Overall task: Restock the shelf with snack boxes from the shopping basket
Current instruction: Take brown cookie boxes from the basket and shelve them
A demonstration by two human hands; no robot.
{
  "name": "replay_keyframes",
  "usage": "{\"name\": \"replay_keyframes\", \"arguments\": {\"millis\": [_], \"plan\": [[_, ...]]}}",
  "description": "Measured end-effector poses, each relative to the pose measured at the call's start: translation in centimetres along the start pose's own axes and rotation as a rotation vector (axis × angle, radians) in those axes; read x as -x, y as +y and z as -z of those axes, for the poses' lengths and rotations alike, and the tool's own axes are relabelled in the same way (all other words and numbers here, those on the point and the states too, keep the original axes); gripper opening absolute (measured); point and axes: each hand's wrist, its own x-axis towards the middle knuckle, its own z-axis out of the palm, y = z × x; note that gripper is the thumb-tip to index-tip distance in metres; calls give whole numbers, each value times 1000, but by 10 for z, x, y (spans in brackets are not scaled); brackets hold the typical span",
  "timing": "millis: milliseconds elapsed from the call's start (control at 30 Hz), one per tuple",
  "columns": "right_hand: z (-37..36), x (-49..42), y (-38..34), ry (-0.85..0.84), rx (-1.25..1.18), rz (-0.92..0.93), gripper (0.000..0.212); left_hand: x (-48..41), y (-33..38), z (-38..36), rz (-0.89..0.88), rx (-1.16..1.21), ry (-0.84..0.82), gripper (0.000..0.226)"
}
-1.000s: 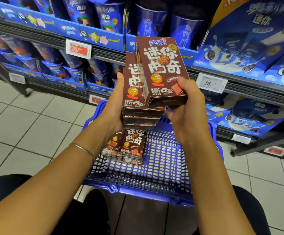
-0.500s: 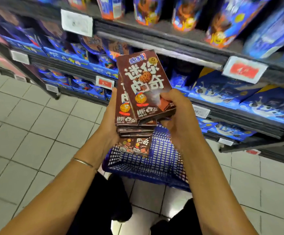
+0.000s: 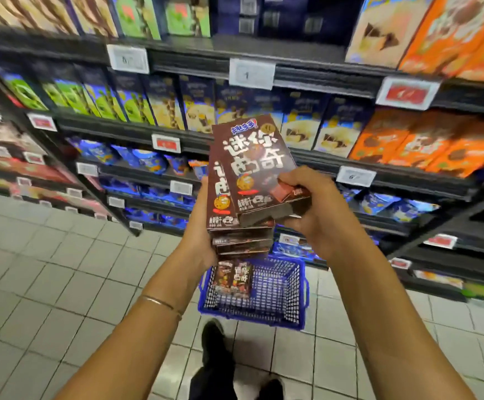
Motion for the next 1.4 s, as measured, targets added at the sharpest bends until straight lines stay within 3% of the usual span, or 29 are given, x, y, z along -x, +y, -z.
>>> {"name": "replay_keyframes", "arguments": {"millis": [233,367,467,533,833,1067,1233,1400], "plan": [[19,64,-81,13,75,141,26,43,38,-87,81,-10,-150,64],[24,79,-111,60,29,205,81,54,60,-123,86,-26,-262,57],[26,84,-133,49,80,300,40,53,78,-145,96,-58,-333,59],[25,86,-145,92,92,356,24,50,90,-157,123,-67,-346,61],[16,78,-184,231,-48,503,34,35,126,-185,243,-97,-490,67],[33,70,-222,264,41,637,17,32,153,-204,344,-117,-646,90],[64,50,-257,361,109,690,13,10,157,-220,221,-120,-433,77],[95,20,-301,478,230,776,11,0,158,-239,196,-127,-436,68]]}}
